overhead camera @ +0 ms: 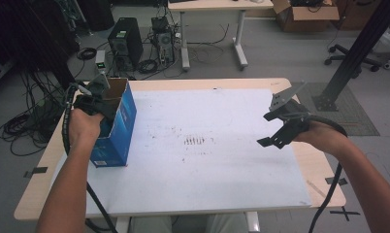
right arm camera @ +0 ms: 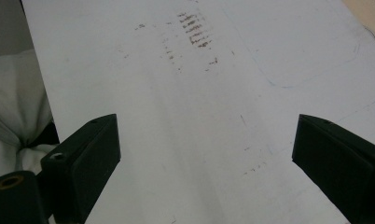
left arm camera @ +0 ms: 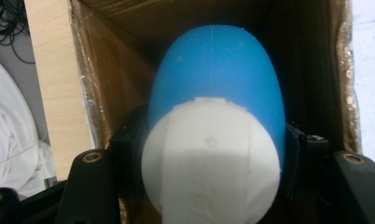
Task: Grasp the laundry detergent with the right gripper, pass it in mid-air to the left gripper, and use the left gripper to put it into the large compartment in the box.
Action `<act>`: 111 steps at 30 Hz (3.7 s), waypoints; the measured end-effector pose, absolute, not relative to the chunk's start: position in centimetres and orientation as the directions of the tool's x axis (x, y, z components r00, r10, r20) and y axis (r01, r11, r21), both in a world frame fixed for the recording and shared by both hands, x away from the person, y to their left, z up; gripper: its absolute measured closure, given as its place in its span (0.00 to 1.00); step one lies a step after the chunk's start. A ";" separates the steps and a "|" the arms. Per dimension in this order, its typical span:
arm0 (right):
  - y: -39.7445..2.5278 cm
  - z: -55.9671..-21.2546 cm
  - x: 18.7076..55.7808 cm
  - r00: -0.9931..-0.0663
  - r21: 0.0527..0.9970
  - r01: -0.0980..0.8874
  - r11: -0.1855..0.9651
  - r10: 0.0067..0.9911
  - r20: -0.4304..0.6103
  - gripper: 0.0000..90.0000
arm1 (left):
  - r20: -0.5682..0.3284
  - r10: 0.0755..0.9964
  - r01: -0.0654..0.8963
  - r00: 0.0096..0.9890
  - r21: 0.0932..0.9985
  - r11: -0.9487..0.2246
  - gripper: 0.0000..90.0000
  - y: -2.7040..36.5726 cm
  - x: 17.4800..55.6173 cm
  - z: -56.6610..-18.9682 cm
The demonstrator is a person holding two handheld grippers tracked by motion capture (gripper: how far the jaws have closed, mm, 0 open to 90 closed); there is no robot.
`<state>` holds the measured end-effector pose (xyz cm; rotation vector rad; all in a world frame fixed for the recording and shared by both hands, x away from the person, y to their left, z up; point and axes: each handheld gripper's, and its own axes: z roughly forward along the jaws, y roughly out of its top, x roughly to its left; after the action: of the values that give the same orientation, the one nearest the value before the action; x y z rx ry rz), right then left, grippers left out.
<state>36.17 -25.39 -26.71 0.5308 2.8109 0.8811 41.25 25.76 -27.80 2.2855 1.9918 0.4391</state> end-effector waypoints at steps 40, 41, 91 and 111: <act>-25.3 -26.2 35.3 -0.926 0.583 0.283 0.762 0.375 -0.042 0.08 | 0.140 0.977 0.934 0.164 0.295 -0.199 0.17 26.3 39.4 -21.0; -25.2 -26.2 35.3 -0.926 0.584 0.282 0.762 0.375 -0.042 0.08 | 0.139 0.976 0.933 0.167 0.298 -0.202 0.16 26.2 39.2 -20.7; -25.8 -24.8 34.2 -0.917 0.588 0.290 0.755 0.395 -0.054 0.08 | 0.125 0.825 0.752 0.552 0.354 -0.556 0.07 13.6 36.1 -14.4; -25.5 -25.2 34.5 -0.914 0.575 0.308 0.758 0.403 -0.042 0.08 | 0.113 0.750 0.688 0.651 0.329 -0.647 0.07 10.3 37.1 -16.3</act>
<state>34.47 -25.54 -25.16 0.5682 2.7904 0.8696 37.10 10.26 -16.30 2.6145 1.1620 0.3499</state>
